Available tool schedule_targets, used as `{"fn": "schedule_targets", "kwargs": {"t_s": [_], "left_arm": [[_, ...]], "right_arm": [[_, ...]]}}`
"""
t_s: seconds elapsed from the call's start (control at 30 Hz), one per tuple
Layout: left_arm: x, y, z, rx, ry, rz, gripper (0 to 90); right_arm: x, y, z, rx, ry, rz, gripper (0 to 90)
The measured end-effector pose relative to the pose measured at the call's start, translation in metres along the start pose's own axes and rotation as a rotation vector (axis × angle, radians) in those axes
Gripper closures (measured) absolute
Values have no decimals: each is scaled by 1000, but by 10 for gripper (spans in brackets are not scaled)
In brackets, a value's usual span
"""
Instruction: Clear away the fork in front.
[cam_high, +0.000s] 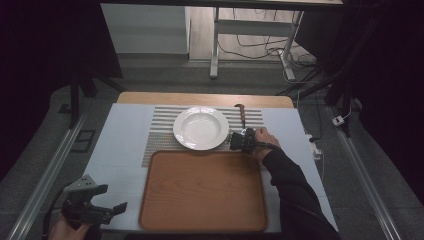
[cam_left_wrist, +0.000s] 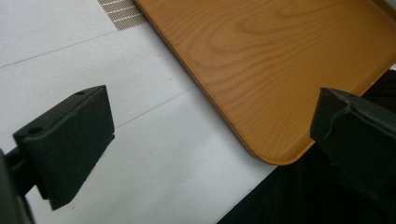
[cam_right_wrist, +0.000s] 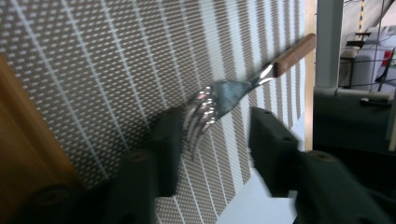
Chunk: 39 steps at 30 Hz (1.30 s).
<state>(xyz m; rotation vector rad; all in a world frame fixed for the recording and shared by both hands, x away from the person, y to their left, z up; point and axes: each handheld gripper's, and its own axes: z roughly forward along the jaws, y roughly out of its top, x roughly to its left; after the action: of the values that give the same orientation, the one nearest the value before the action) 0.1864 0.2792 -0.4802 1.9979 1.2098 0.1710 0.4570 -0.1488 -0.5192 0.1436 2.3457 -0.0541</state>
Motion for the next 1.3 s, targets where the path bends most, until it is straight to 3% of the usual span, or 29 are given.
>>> {"fn": "schedule_targets", "kwargs": {"t_s": [0.1, 0.13, 0.2, 0.23, 0.27, 0.3, 0.33, 0.37, 0.43, 0.47, 0.53, 0.57, 0.73, 0.93, 1.07, 1.13, 1.2, 1.3], "left_arm": [[0, 0, 0, 1, -1, 2, 0], [0, 0, 0, 1, -1, 3, 0], [0, 0, 0, 2, 1, 4, 0], [-1, 0, 0, 3, 2, 6, 0], [-1, 0, 0, 4, 1, 7, 0], [-1, 0, 0, 4, 2, 6, 0], [-1, 0, 0, 4, 1, 6, 0], [-1, 0, 0, 4, 1, 7, 0], [-1, 0, 0, 5, 0, 6, 0], [-1, 0, 1, 6, -1, 7, 0], [-1, 0, 1, 8, 2, 9, 0], [-1, 0, 1, 8, 1, 10, 0], [-1, 1, 1, 8, 5, 11, 0], [-2, 1, 1, 8, 9, 12, 0], [-2, 1, 1, 7, 9, 13, 0], [-2, 1, 0, 6, 6, 12, 0], [-1, 1, 0, 4, 5, 11, 0], [-1, 0, 0, 0, 2, 10, 0]], "right_arm": [[8, 1, 5, 11, -52, -34, 863], [8, 1, 5, 11, -52, -34, 863], [14, 3, 3, 53, -135, -72, 890], [14, 3, 3, 53, -135, -72, 890], [14, 2, 4, 17, -156, -63, 892], [8, 3, -3, 11, -105, -28, 894], [8, 3, -3, 11, -105, -28, 894], [6, 3, -8, 7, -155, -33, 894], [6, 3, -11, 6, -158, -24, 895], [4, 2, -15, -9, -112, -10, 895], [4, 1, -20, -9, -138, -19, 895], [5, -1, -20, -37, -135, -11, 895], [3, -5, -33, -37, -123, 15, 895], [-1, -14, -52, -91, -99, 86, 895], [-6, -24, -70, -152, -37, 205, 895], [-8, -27, -73, -174, -20, 225, 895], [-9, -34, -83, -222, 16, 316, 895], [-9, -40, -88, -253, 44, 352, 895]]}}
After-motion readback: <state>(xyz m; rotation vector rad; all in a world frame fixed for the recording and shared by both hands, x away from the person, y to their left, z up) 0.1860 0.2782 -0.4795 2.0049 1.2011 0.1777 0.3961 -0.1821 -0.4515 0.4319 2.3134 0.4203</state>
